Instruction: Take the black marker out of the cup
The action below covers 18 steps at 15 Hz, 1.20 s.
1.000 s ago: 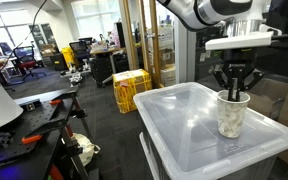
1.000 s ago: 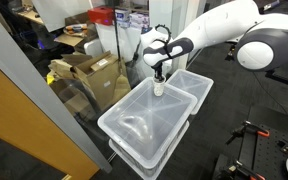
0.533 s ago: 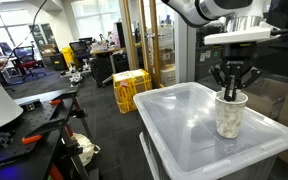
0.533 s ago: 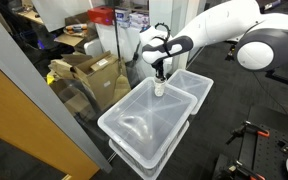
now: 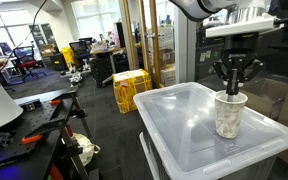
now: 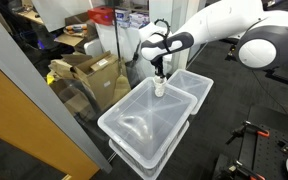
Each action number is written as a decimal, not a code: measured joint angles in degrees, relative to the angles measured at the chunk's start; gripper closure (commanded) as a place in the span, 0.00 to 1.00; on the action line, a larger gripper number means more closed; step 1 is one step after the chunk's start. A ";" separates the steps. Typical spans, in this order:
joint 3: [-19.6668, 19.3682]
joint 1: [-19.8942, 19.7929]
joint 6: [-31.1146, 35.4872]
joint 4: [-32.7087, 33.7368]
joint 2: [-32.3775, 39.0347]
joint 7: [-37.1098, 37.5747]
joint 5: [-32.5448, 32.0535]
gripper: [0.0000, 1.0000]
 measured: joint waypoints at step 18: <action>-0.11 1.88 0.11 -14.73 -17.68 0.87 -0.59 0.96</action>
